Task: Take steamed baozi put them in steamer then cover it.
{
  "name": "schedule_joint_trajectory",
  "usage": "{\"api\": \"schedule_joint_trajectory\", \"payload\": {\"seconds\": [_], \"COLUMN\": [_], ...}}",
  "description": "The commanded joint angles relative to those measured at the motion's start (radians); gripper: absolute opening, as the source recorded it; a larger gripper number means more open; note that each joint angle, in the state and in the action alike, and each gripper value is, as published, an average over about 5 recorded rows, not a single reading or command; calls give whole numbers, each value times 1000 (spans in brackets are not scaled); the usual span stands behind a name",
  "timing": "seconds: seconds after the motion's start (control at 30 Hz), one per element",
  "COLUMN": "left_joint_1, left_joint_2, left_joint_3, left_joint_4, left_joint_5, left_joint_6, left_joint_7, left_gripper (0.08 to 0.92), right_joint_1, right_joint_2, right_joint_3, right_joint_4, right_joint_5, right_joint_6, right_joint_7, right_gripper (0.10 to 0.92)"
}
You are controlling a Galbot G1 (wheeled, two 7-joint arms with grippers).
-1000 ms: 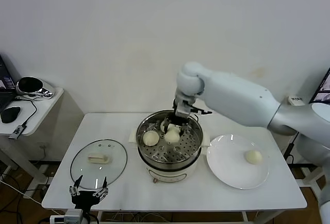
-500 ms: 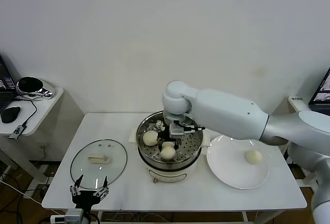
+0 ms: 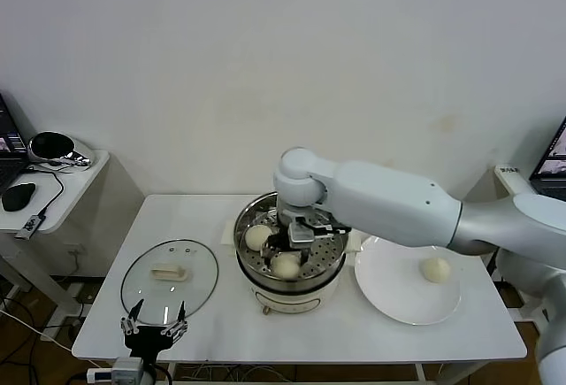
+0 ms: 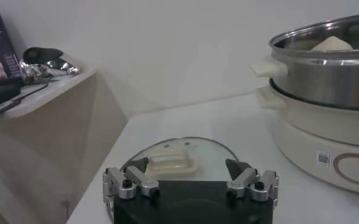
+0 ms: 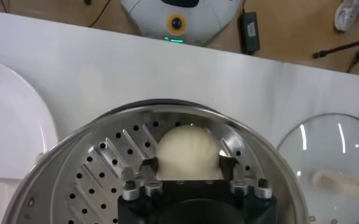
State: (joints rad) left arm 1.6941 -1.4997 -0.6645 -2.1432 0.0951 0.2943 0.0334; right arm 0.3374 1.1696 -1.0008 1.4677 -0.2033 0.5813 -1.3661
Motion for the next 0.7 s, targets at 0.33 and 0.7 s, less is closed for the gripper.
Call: {"api": "schedule_joint_trajectory", "payload": {"seconds": [0.33,0.7], "left_joint_1": [-21,-63], "left_joint_2": [29,56], "left_joint_3": [21,43], "left_joint_4": [4,6], "left_joint_5": [-10,-28], "left_joint_6": [5,20], "left_joint_7": [12,26], "left_gripper": [823,823], "right_joint_1": [221,66], "right_joint_2": [-389,-656], "right_joint_3": [81,88], "right_joint_4": [-58,-75], "right_joint_5": [441,352], "right_joint_6": [-507,-889], "right_joint_7": [59,113], "right_gripper": [823,823]}}
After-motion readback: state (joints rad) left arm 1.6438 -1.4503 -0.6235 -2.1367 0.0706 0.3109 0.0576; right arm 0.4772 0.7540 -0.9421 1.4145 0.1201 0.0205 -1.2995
